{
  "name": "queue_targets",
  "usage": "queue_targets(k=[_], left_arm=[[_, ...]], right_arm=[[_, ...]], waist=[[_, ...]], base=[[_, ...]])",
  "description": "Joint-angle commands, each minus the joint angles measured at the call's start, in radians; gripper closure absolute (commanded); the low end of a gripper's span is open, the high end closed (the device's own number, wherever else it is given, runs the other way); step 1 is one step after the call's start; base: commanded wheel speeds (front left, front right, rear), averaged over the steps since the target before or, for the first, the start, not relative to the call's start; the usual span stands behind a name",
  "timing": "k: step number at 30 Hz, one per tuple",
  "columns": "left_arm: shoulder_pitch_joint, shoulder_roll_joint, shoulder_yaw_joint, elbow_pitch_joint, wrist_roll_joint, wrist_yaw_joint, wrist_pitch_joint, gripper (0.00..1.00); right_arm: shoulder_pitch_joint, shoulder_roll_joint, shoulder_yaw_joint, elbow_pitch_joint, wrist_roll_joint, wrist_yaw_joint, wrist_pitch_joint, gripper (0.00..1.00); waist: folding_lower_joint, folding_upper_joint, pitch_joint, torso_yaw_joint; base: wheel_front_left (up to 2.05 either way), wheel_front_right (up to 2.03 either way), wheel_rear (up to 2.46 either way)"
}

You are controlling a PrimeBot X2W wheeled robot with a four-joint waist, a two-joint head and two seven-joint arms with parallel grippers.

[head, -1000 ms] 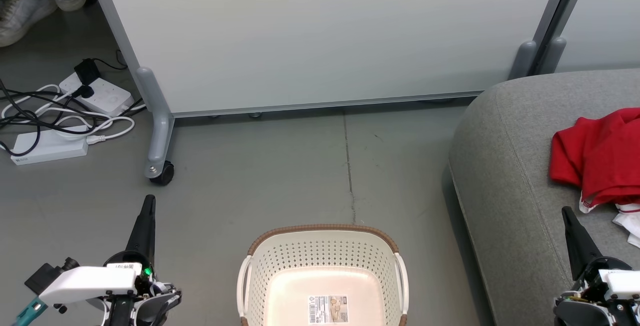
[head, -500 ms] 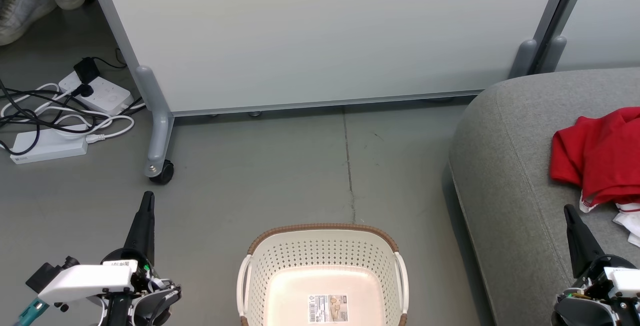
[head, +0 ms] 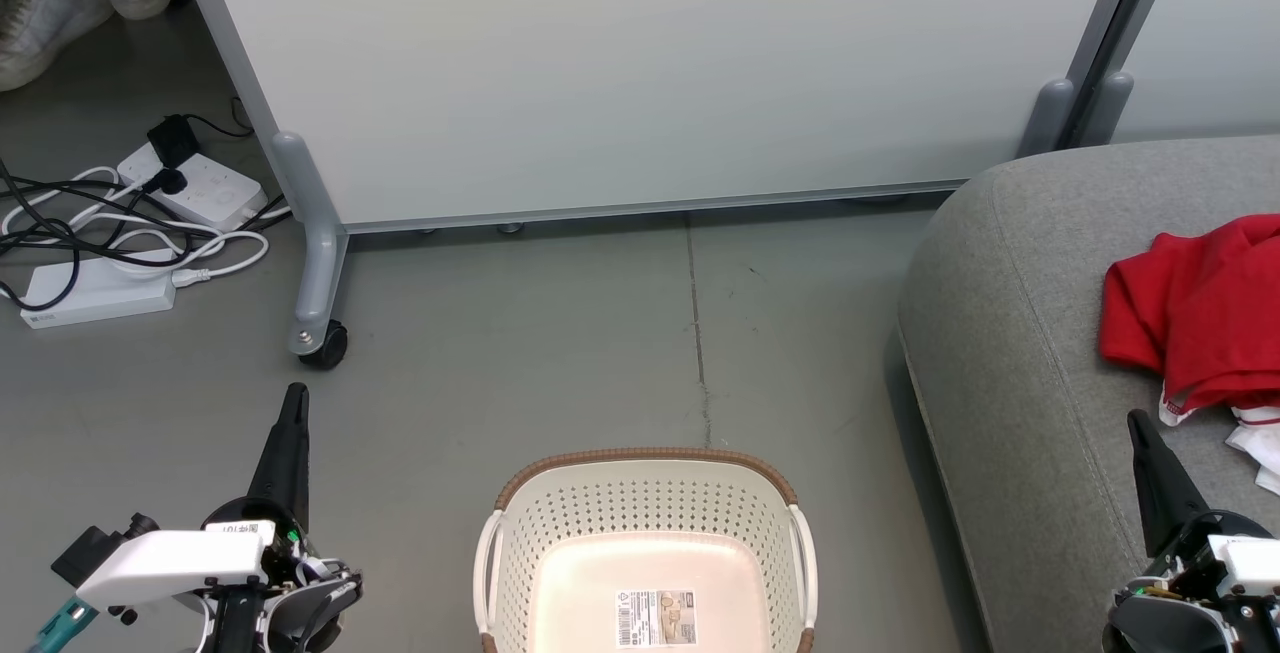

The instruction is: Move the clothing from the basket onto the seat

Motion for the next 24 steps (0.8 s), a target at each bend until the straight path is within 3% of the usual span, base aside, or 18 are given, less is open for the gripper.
queue_targets(k=[1, 24], left_arm=[[-0.015, 0.003, 0.006, 0.001, 0.001, -0.005, 0.004, 1.00], [-0.015, 0.003, 0.006, 0.000, 0.002, -0.004, 0.003, 1.00]], right_arm=[[-0.006, -0.002, -0.005, 0.000, -0.001, 0.002, 0.002, 1.00], [-0.006, -0.001, -0.007, 0.000, -0.004, 0.002, 0.005, 1.00]], waist=[[0.0000, 0.0000, 0.000, 0.000], [0.0000, 0.0000, 0.000, 0.000]], base=[[0.00, 0.00, 0.00], [0.00, 0.00, 0.00]])
